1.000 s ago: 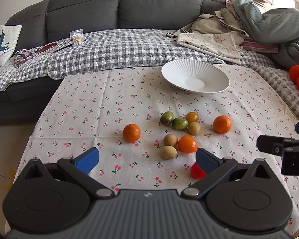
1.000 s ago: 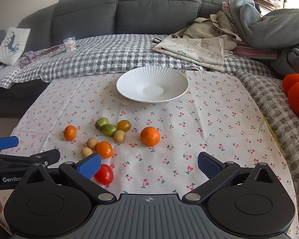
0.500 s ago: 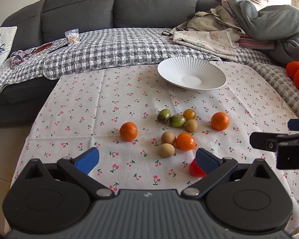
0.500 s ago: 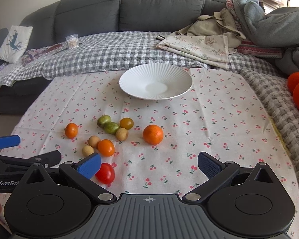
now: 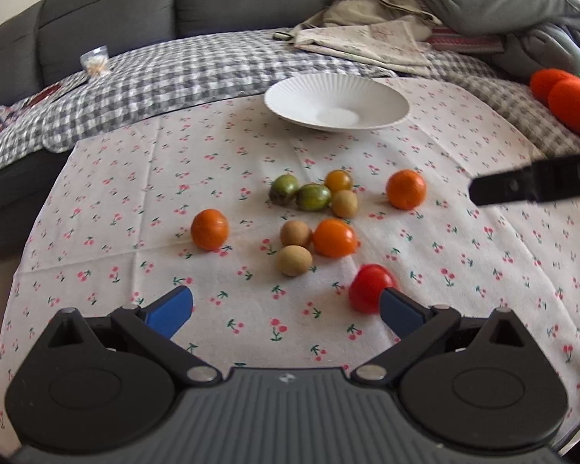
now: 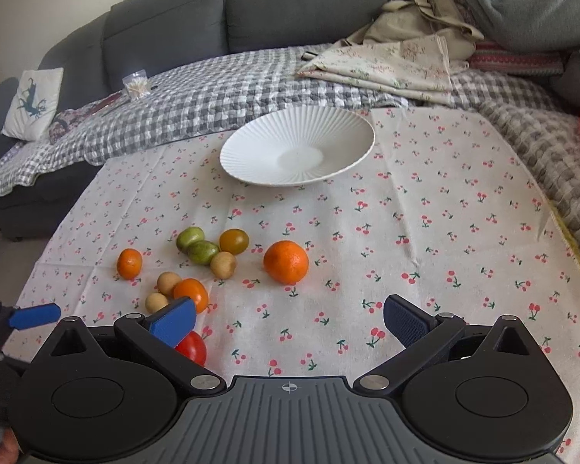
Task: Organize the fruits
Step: 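Move both tools toward the fruits near the red tomato and tangerine, then grasp the red tomato with the left tool while the right tool grasps a tangerine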
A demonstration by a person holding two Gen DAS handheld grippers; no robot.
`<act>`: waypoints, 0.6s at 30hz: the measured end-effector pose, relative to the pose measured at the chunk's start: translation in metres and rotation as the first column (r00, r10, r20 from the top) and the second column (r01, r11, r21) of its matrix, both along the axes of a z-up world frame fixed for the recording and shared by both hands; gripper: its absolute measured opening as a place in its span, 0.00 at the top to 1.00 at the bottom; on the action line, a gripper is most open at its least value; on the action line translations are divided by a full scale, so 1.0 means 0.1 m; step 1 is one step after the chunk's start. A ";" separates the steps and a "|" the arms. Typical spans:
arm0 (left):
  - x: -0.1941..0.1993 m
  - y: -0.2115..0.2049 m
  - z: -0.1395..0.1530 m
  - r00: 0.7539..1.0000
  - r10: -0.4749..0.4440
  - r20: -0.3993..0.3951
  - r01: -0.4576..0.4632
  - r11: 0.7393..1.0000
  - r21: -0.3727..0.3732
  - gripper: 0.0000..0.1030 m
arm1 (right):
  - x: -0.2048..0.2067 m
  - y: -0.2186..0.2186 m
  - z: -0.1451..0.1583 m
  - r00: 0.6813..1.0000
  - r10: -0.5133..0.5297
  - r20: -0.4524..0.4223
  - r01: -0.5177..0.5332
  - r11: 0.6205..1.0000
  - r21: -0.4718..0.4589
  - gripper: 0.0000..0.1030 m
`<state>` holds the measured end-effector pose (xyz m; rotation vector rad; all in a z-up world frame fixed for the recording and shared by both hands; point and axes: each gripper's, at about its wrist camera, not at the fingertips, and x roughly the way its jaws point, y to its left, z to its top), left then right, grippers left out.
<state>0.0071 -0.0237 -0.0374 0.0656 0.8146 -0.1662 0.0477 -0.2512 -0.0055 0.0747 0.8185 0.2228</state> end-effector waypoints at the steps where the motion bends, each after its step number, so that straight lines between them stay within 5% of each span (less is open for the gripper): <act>1: -0.01 -0.04 -0.02 1.000 -0.013 -0.007 0.013 1.000 0.009 0.01 | 0.02 -0.02 -0.01 1.000 -0.001 0.001 0.001 1.000 -0.004 0.00; 8: 0.06 -0.17 -0.22 0.997 -0.056 -0.046 0.057 0.998 0.024 0.03 | 0.12 0.05 -0.05 0.999 0.044 0.023 -0.043 0.998 -0.054 0.00; 18: 0.15 -0.23 -0.41 0.993 -0.100 -0.057 0.098 0.994 -0.050 0.26 | 0.37 0.07 -0.07 0.991 0.137 0.012 -0.136 0.988 -0.068 0.00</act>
